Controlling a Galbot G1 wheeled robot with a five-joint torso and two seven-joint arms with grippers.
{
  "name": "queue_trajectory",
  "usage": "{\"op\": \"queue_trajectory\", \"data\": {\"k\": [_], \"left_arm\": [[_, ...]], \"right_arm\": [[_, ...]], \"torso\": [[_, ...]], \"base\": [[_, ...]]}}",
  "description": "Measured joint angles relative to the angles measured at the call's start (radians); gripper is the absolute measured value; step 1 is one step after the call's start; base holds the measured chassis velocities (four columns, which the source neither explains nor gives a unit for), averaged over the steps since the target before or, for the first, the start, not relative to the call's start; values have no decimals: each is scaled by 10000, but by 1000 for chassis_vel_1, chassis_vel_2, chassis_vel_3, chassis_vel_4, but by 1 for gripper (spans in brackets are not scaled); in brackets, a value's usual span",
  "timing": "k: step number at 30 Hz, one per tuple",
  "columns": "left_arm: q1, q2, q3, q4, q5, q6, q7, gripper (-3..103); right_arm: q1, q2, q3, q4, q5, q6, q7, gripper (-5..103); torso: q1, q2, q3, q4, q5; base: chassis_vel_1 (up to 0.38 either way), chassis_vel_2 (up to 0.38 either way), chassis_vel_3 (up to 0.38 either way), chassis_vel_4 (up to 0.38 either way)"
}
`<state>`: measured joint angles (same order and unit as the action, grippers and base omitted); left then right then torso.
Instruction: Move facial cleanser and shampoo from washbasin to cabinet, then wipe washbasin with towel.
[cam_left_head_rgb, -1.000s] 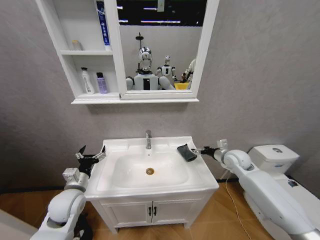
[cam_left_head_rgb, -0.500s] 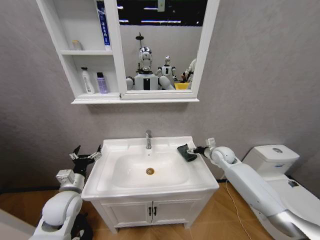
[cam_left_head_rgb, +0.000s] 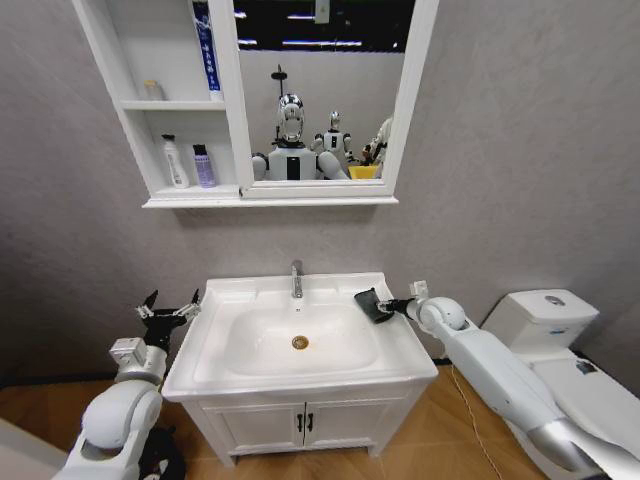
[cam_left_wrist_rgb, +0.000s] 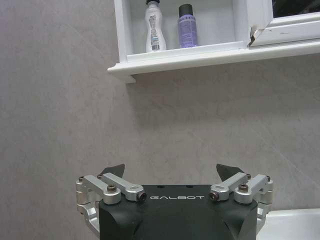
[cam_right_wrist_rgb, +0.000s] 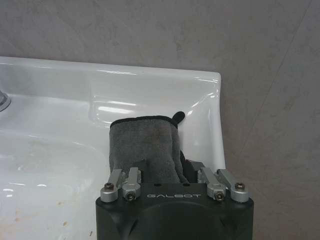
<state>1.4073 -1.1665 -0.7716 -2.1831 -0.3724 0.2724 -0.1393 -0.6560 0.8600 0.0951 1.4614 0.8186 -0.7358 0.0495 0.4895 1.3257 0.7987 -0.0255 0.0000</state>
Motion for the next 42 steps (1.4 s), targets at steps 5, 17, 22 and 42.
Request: {"op": "queue_trajectory", "data": {"k": [5,17,22,42], "left_arm": [[-22,24,-104,39,-81,0,49,100],[-127,60,-126,133,-153,-4,161,100],[-214,62,-28,196,-149,-4,171,100],[-301,221,186,193,-128,20,122,100]], "right_arm": [[-23,63,-15,-11,-48,3,-11,38],[-199,54,113,220,65,7,-63,25],[-403,-28,289,446,64,7,-55,8],[-1607,-164,1193,2162,418,833,11,0]], "torso": [[0,0,0,0,-1],[0,1,0,0,0],[0,1,0,0,0],[0,1,0,1,0]], "base": [[0,0,0,0],[0,0,0,0],[0,0,0,0],[0,0,0,0]]}}
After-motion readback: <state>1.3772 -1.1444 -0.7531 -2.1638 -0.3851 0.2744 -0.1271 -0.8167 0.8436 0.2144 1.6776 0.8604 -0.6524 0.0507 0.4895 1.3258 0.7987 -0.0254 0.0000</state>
